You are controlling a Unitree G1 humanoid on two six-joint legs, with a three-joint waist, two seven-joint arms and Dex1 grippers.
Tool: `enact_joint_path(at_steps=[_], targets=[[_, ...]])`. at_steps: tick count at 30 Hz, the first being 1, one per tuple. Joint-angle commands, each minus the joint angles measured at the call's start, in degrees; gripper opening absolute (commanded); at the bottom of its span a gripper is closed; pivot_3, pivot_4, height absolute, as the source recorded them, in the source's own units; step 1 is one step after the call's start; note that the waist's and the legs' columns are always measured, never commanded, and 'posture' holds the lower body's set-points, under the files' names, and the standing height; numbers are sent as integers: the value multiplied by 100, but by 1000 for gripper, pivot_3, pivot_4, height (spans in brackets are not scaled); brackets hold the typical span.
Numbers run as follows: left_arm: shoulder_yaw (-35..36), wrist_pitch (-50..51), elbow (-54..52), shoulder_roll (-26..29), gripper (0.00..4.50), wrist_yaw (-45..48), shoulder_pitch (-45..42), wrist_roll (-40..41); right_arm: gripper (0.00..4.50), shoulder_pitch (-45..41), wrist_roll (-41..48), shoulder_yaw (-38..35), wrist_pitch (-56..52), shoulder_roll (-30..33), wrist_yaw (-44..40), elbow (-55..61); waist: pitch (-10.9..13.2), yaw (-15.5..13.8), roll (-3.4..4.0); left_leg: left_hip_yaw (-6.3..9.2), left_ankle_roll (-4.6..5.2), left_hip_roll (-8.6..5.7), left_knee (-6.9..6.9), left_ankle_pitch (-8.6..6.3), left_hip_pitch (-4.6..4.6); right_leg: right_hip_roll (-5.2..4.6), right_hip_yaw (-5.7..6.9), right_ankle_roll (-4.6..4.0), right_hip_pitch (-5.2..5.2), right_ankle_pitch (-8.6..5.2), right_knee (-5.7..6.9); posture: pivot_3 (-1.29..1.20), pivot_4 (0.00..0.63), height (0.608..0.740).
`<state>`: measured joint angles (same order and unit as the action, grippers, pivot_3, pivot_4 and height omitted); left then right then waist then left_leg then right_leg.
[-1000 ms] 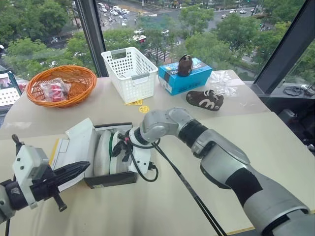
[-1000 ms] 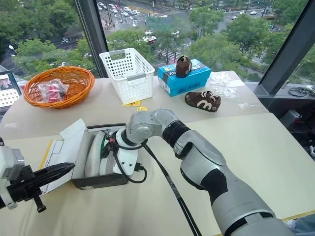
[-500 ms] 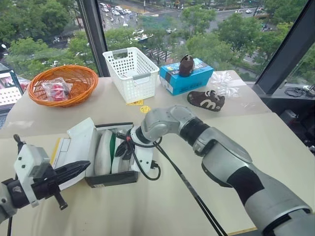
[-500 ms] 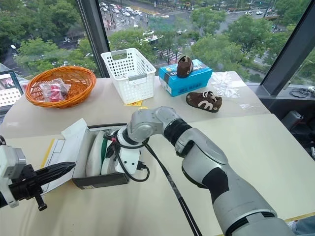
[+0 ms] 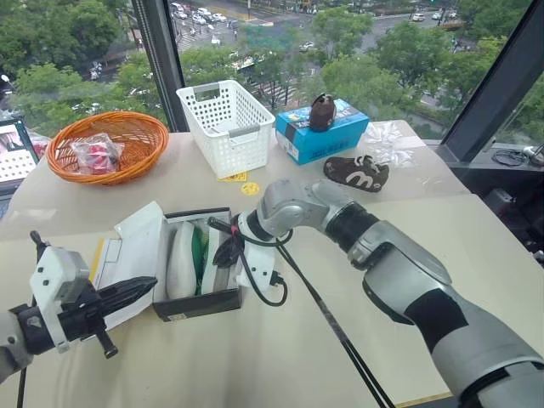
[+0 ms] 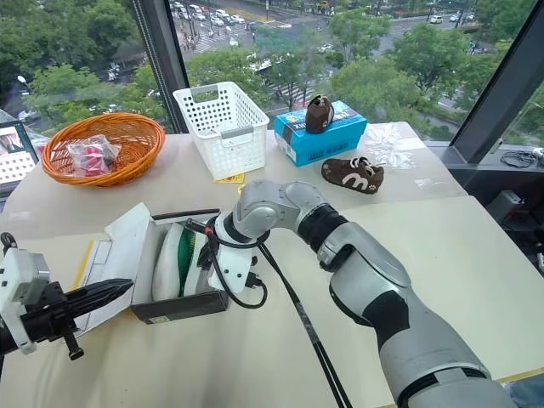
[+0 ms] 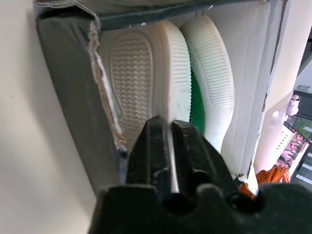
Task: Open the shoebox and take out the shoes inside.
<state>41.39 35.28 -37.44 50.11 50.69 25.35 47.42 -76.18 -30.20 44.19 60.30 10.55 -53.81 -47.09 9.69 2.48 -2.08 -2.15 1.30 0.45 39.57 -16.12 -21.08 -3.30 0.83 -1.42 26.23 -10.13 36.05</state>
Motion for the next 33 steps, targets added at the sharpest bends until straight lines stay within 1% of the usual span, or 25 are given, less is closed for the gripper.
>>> enact_joint_path(at_steps=[1, 9, 15, 22, 25, 27, 33], targets=[[14, 22, -43, 59, 0, 51, -49, -11, 31, 72, 109, -47, -139, 21, -127, 164, 0, 2, 0, 0, 0, 0, 0, 0, 0, 0, 0, 0, 0, 0, 0, 0, 150, 736], [-2, 49, -32, 76, 0, 62, -93, -46, 31, 185, 10, -47, -235, 40, -93, 330, 0, -1, 0, 0, 0, 2, 0, 0, 1, 0, 1, -1, 1, -1, 0, 0, 150, 736], [-22, 70, -30, 83, 0, 62, -140, -48, 31, 294, 177, -14, -225, 110, -288, 462, -1, -1, -1, 0, -1, 2, -3, 0, 1, 0, 2, -2, 1, -1, 0, 0, 150, 736], [-65, 94, -33, 82, 0, 69, -186, -49, 31, 316, 104, -35, -302, 154, -250, 557, -3, -1, -4, -1, -1, 2, -9, 0, 2, -1, 1, -2, 1, -1, -3, 0, 150, 736], [-91, 97, -30, 77, 0, 79, -203, -62, 31, 234, 173, -180, -431, 96, -135, 612, -4, -1, -6, -1, -1, 2, -13, 0, 2, -1, 1, -2, 2, -1, -4, 0, 150, 736], [-124, 96, -23, 84, 0, 93, -221, -82, 31, 136, 459, -393, -565, 46, -114, 732, -4, 0, -6, -1, -1, 2, -14, 0, 2, -1, 1, -2, 3, -1, -5, 0, 150, 736], [-158, 122, 21, 146, 0, 137, -337, -95, 31, -75, 728, -806, -737, 232, -4, 1236, 5, -6, -14, 0, -1, 2, -18, 0, -5, -2, 1, -3, 10, -1, -7, 0, 150, 736]])
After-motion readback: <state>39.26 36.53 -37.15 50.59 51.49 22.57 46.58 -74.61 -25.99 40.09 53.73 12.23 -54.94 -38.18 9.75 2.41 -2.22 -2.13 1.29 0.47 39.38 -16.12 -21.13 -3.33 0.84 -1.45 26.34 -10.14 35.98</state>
